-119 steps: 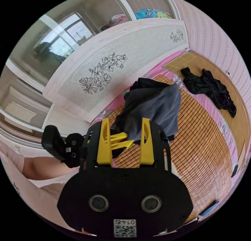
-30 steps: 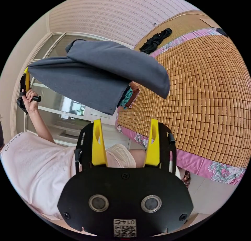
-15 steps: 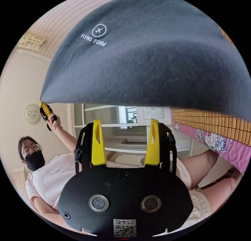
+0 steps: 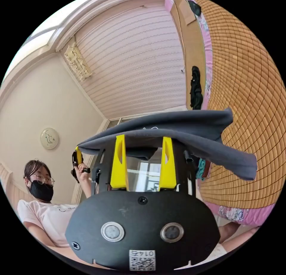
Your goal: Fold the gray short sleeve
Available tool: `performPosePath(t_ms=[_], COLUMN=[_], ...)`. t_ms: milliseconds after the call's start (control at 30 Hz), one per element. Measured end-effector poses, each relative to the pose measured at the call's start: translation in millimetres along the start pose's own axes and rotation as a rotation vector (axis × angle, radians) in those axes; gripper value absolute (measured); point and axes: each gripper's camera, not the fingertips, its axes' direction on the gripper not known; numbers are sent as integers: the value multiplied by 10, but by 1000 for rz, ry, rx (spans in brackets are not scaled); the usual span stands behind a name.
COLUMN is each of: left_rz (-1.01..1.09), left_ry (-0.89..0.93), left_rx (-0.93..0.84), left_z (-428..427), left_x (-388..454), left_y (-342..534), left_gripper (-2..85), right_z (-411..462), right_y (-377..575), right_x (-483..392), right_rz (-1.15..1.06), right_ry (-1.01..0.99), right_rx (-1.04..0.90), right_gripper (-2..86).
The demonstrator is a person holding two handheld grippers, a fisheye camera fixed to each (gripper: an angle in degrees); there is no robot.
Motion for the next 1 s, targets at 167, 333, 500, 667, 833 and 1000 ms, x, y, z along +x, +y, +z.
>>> performPosePath(t_ms=[167, 333, 500, 667, 833, 1000], left_rz=[-55, -11, -36, -66, 18, 10], left_ry=[74, 85, 58, 57, -42, -136], left_rx=[-59, -52, -45, -25, -22, -25], left_z=[184, 182, 191, 191, 130, 10], left_x=[-59, 14, -66, -83, -64, -291], left_y=[69, 42, 24, 59, 95, 224], left_gripper=[-10, -10, -10, -10, -10, -10], right_z=[14, 686, 1024, 1191, 1187, 696], right_y=[68, 221, 817, 916, 828, 806], right_x=[251, 682, 923, 1132, 809, 734], right_rz=[87, 193, 275, 231, 43, 61], right_ry=[97, -81, -5, -134, -304, -304], right_rx=[-103, -313, -487, -310, -298, -281], right_gripper=[232, 232, 225, 171, 21, 4])
